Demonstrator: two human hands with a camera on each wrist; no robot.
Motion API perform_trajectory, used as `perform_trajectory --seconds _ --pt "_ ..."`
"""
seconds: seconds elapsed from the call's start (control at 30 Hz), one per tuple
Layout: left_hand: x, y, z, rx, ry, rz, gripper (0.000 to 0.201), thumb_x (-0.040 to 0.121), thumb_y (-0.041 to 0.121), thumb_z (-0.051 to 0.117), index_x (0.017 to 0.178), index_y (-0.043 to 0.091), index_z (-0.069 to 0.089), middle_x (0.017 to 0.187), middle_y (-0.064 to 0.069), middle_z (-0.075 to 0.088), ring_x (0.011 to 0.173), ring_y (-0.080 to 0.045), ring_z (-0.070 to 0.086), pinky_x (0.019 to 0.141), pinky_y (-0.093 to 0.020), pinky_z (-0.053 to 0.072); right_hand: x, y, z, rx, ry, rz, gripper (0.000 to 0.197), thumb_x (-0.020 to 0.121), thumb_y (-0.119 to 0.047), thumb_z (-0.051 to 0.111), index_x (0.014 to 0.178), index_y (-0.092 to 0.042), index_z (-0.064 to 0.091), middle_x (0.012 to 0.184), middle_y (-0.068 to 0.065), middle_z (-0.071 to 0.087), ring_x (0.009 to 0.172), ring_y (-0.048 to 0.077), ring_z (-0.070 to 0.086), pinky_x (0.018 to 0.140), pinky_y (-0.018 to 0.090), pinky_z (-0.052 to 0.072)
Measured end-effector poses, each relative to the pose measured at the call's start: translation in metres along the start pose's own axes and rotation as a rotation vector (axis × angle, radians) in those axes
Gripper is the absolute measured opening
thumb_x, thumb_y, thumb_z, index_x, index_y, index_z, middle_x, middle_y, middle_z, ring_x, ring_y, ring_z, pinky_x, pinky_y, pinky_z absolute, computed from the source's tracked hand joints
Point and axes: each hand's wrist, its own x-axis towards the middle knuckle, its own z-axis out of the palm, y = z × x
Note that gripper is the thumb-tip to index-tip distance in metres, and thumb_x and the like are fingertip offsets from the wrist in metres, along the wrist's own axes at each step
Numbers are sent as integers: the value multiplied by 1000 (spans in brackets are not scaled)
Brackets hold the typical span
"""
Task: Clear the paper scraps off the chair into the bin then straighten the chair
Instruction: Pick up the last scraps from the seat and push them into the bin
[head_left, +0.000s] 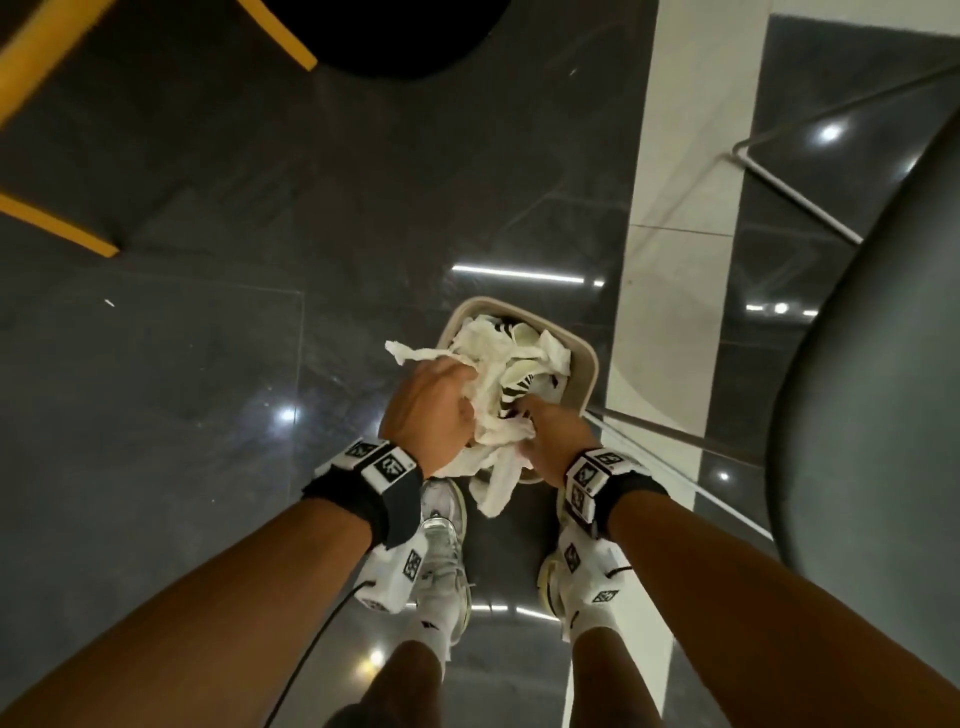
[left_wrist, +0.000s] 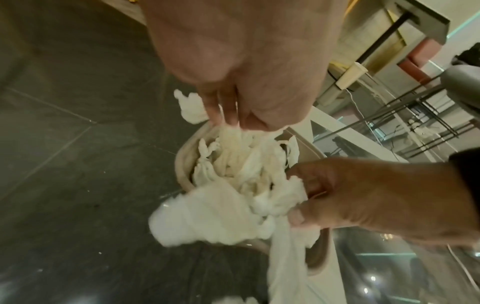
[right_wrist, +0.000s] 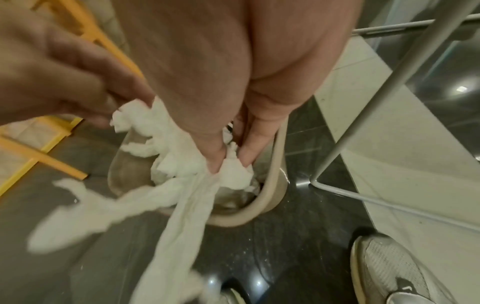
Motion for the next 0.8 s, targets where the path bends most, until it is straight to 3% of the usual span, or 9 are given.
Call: perform_trajectory --seconds 0.1,0.17,0.23,0.3,0.37,0.5,0.57,0.67,0.8 --pt "3 -13 -4 109 135 33 64 79 5 63 139 23 52 142 -5 43 128 -29 42 107 -47 42 2 -1 -6 56 98 24 49 92 -18 62 137 -18 43 122 10 64 109 30 66 94 40 54" --pt "12 -23 -1 100 103 20 68 81 -1 61 144 23 49 149 -9 36 130 -32 43 107 -49 44 6 -1 -4 130 217 3 50 92 -20 59 135 -14 34 119 11 61 103 29 65 91 41 55" --pt "21 -31 5 4 67 -4 53 87 -2 57 136 19 57 141 -10 43 118 -33 54 96 -49 52 12 -1 1 234 340 -8 37 91 -18 59 122 -12 41 116 10 58 97 25 62 89 40 55" --pt "26 -30 6 -36 89 -80 28 91 12 59 117 19 62 121 -8 54 101 -34 60 85 -50 54 15 -2 7 281 369 2 19 89 -16 61 105 -12 52 107 7 59 89 19 56 85 37 53" --pt "30 -30 8 -50 176 -148 14 88 21 62 102 21 60 106 -6 57 92 -31 58 80 -48 52 13 -4 12 288 255 -55 22 87 -26 65 104 -16 55 110 3 57 91 17 54 83 34 49" --pt "27 -29 18 79 179 -57 25 89 6 64 110 16 72 114 -10 54 102 -32 56 84 -43 54 9 -9 26 14 -85 -190 80 81 -56 67 149 -42 27 149 4 35 131 29 46 107 42 44" --pt "26 -27 20 5 129 -69 27 95 7 59 117 16 72 118 -11 57 103 -31 60 89 -43 55 14 -14 31 -132 -140 -229 73 90 -54 60 151 -47 22 150 5 35 131 31 47 105 45 46" --pt "28 -26 15 -82 129 -62 27 93 7 60 114 17 72 117 -10 62 101 -30 64 87 -36 54 21 -26 33 -239 -220 -303 41 95 -41 57 136 -33 54 135 6 54 122 30 55 99 41 47" --pt "34 -21 4 -96 -82 -25 31 92 0 57 117 13 70 121 -10 67 107 -27 66 90 -28 51 18 -25 16 69 -85 -130 25 93 -25 63 115 -20 71 117 3 68 108 21 63 89 27 46"
